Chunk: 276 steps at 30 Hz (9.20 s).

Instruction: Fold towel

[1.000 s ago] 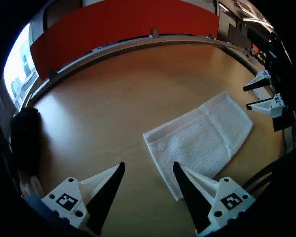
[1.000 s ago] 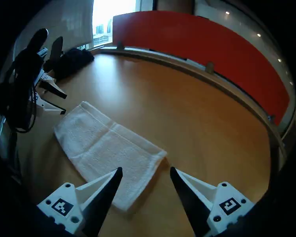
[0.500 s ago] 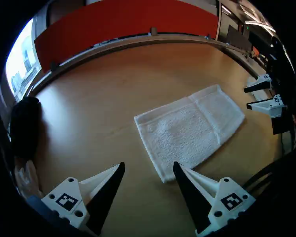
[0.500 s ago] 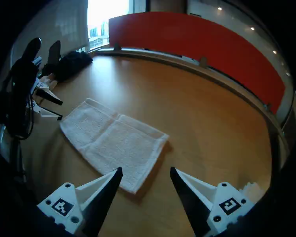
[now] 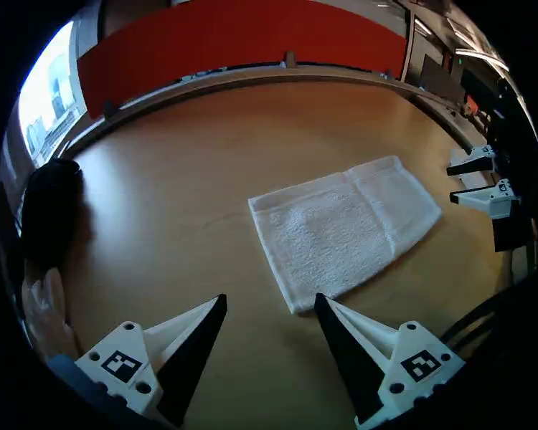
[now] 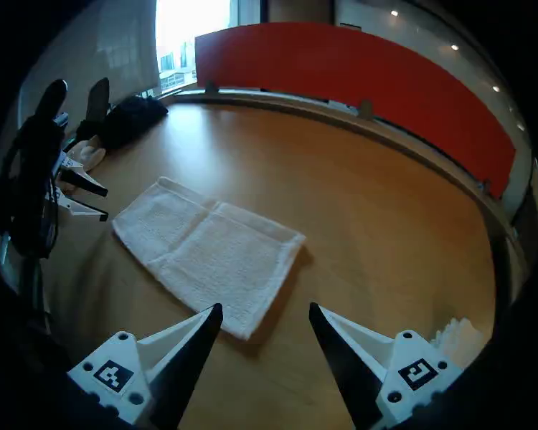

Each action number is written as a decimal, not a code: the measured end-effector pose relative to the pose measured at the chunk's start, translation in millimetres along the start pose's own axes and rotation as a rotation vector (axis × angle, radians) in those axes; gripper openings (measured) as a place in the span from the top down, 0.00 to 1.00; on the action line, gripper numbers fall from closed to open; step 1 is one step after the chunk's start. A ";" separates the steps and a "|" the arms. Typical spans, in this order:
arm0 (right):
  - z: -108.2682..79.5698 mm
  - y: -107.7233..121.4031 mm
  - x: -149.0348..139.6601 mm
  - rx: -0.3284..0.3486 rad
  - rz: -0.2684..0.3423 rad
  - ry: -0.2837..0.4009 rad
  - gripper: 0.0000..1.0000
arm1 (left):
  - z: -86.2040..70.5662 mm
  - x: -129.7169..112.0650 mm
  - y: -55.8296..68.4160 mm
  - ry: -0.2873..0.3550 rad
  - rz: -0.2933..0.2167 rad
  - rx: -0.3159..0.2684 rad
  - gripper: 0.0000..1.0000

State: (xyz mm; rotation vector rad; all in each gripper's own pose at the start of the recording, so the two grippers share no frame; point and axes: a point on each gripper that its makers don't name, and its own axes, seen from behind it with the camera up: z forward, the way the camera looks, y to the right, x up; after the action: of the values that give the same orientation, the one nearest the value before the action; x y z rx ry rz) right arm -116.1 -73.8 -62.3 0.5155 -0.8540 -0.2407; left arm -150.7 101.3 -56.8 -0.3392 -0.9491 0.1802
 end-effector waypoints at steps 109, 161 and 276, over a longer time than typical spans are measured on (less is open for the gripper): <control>-23.5 -11.4 33.7 0.136 -0.217 -0.010 0.96 | -78.5 -69.7 -27.4 0.132 -0.240 0.150 0.10; 83.2 -188.5 84.5 0.473 -0.520 -0.104 0.95 | -108.8 -106.2 -24.3 0.178 -0.373 0.210 0.10; 36.4 -120.2 56.5 0.269 -0.342 -0.075 0.98 | -104.4 -97.1 -17.8 0.178 -0.309 0.184 0.10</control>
State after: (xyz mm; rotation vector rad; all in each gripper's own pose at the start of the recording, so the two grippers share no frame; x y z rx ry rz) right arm -107.8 -211.2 -68.4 0.9104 -0.8732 -0.4635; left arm -120.7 34.5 -180.3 -0.0356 -0.7902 -0.0460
